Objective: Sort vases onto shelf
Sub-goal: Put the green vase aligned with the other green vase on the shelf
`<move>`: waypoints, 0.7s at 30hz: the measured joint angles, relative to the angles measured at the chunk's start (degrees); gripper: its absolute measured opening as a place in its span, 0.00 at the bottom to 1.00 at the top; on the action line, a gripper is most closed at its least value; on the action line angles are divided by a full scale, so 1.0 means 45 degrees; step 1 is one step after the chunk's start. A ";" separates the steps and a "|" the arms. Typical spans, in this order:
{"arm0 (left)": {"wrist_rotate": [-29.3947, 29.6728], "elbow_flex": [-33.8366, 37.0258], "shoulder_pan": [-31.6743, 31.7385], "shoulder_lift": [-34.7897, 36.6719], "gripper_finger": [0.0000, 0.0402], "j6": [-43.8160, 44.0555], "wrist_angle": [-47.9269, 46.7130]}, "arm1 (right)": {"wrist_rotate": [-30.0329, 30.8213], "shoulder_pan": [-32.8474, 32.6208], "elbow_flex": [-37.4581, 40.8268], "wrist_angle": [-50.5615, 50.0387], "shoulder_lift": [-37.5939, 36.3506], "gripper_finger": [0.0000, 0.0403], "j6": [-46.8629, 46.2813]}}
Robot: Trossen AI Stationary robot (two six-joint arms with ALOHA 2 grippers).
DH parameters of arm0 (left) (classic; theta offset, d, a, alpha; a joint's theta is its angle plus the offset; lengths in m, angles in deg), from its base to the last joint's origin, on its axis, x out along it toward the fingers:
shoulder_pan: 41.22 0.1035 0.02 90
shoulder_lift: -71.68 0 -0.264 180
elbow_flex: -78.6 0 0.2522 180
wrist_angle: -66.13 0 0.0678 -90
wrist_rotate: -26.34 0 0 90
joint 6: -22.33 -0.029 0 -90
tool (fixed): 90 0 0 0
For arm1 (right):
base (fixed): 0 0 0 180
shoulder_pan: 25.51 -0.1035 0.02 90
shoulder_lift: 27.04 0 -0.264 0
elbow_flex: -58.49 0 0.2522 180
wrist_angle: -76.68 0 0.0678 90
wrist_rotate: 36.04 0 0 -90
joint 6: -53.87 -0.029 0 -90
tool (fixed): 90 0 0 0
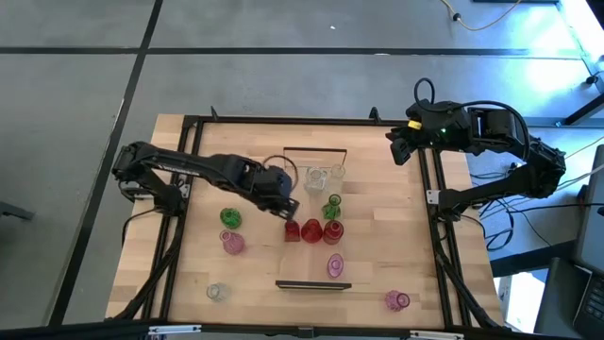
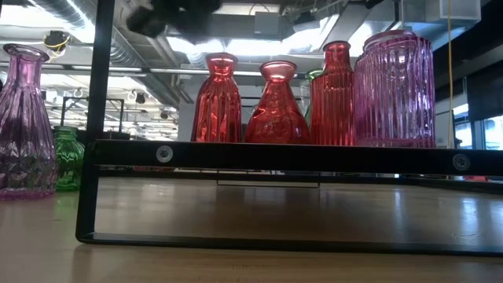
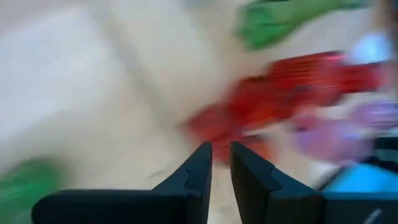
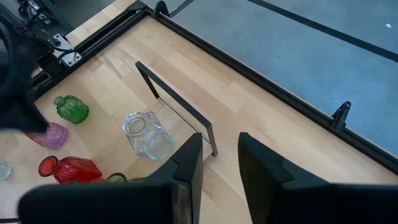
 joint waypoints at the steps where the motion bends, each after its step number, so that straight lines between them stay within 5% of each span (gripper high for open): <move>1: 0.0212 -0.0324 0.0024 0.0004 0.13 -0.0100 -0.1202 | 0.0000 0.0000 -0.0001 0.0003 0.0000 0.21 0.0000; 7: 0.0303 -0.0532 0.0022 0.0143 0.13 -0.0464 -0.5799 | 0.0031 -0.0002 -0.0003 0.0015 0.0000 0.21 0.0000; 21: -0.1399 0.3620 0.0362 0.1255 0.13 -0.0834 -0.5301 | -0.0094 -0.0015 0.0001 0.0001 0.0005 0.21 -0.0065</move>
